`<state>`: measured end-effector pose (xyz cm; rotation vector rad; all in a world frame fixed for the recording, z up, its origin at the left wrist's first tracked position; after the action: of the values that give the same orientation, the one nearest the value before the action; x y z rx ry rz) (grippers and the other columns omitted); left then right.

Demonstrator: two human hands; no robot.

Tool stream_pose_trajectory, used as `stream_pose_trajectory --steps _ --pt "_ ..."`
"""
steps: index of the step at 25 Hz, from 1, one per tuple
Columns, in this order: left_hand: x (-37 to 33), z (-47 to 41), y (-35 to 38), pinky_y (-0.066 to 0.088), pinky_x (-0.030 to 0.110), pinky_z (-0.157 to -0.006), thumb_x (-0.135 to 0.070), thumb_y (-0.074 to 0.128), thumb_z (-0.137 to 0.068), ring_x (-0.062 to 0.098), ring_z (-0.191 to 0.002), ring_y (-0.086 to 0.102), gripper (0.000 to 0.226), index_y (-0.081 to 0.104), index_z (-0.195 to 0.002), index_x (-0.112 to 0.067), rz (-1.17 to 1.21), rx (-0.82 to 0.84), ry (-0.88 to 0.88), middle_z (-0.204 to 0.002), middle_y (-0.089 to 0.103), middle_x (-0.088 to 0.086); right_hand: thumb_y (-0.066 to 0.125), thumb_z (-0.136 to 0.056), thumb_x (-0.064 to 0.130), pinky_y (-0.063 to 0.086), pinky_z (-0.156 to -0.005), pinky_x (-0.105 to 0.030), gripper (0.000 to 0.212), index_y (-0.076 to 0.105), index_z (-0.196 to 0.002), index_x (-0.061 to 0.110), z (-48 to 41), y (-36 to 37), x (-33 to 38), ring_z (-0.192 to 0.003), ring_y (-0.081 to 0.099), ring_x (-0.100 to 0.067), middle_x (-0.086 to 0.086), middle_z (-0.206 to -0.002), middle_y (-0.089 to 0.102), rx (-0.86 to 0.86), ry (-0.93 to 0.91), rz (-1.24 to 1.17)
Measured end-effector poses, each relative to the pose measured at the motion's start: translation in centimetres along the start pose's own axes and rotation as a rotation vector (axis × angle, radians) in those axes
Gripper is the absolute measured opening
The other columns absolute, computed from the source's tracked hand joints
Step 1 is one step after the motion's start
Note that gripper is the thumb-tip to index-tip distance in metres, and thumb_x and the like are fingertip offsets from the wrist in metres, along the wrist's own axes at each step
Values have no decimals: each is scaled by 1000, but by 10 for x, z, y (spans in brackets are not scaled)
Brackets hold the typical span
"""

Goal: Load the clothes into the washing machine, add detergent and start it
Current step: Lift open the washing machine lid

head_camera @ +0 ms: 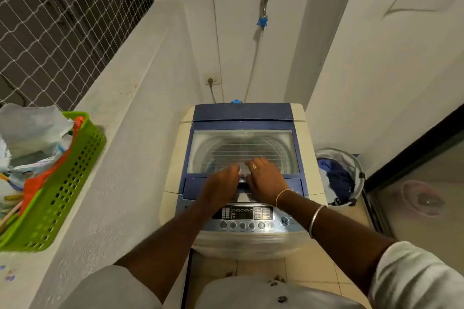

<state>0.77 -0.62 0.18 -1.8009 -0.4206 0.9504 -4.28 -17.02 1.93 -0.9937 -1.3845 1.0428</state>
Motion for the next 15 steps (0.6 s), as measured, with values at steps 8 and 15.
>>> stream_pose_trajectory --steps 8,15 --pt "7 18 8 56 40 -76 -41 38 -104 19 -83 66 36 64 -98 -17 -76 421 -135 -94 67 2 35 -102 43 42 -64 -32 34 62 -103 21 25 18 1 -85 65 -25 -3 -96 68 259 64 1" --pt "5 6 -25 54 38 -85 -31 63 -93 14 -85 62 14 62 -83 -21 -4 561 -99 -93 65 1 58 -91 39 47 -72 -31 24 64 -93 16 13 -8 -1 -91 64 -24 -4 -101 68 435 86 -37"
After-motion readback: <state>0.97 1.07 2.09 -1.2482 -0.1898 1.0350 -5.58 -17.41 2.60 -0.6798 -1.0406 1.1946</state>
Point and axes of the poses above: each hand's wrist, its own z-axis away from the middle knuckle, its own y-axis out of the palm, x = y × z, the point moved 1 cm from there along -z, towards the middle knuckle
